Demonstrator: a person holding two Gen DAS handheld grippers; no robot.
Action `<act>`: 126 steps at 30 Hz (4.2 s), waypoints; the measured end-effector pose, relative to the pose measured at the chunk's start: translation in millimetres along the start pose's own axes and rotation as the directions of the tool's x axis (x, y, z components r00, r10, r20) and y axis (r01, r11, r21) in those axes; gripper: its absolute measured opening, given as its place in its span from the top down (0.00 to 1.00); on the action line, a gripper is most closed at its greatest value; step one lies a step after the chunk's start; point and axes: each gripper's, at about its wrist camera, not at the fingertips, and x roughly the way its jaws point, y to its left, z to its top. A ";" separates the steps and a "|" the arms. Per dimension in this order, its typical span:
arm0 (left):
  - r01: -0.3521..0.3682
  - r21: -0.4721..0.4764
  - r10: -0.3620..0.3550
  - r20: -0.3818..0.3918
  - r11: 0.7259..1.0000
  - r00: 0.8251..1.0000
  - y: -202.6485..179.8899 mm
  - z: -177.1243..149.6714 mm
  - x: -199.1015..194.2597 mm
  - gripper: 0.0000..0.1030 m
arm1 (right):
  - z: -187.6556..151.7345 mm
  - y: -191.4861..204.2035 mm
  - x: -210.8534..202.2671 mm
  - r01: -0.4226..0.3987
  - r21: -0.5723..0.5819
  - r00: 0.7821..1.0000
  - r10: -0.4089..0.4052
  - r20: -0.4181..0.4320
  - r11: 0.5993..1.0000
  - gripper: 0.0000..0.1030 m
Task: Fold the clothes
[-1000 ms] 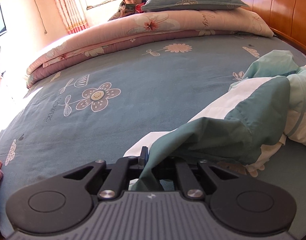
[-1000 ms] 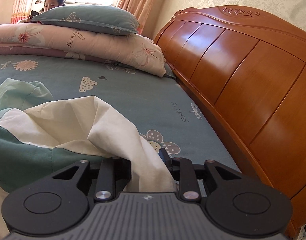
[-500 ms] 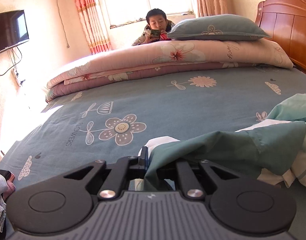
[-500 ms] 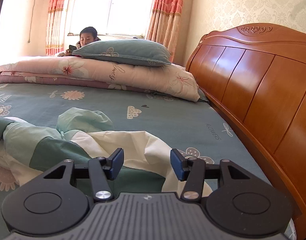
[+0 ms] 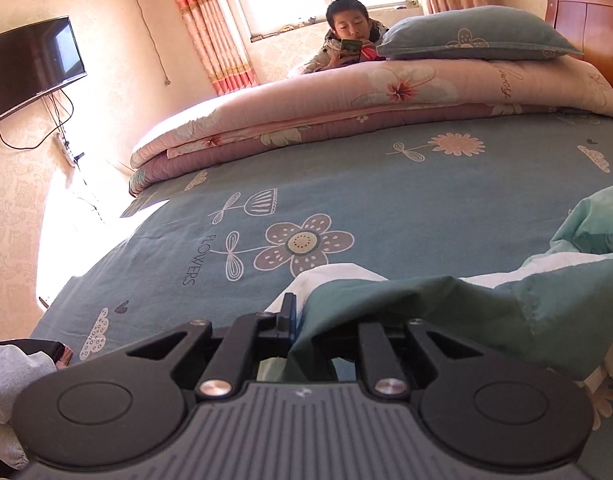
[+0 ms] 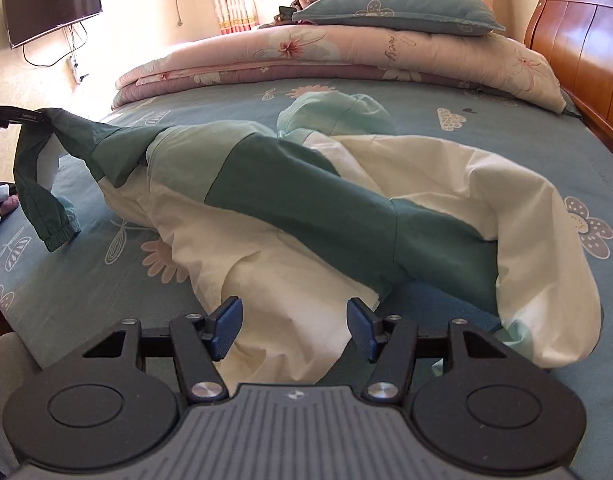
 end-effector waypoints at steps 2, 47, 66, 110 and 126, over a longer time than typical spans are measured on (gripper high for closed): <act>0.030 0.012 -0.030 -0.014 0.999 0.999 -0.7 -11.4 -2.9 0.74 | -12.4 0.2 4.6 -0.005 0.060 0.999 0.007 -0.035 0.998 0.36; 0.553 0.284 -0.520 -0.190 0.783 0.833 -145.0 -125.1 -75.3 0.35 | 59.6 -55.3 -53.8 -0.108 0.300 0.975 0.041 0.220 0.948 0.81; 0.558 -0.477 -0.680 -0.121 0.679 0.724 -48.2 -129.8 22.0 0.31 | 33.5 -73.3 -108.5 -0.001 0.178 0.989 -0.025 0.143 0.984 0.43; 0.548 -0.369 -0.550 0.110 0.751 0.828 -67.5 -6.8 75.2 0.87 | 192.1 -99.4 136.6 0.264 -0.345 0.959 -0.283 -0.005 0.901 0.92; 0.486 -0.163 -0.477 0.092 0.859 0.874 -138.7 105.0 156.0 0.86 | 306.4 -164.4 212.5 0.581 -0.219 0.814 -0.557 0.164 0.784 0.91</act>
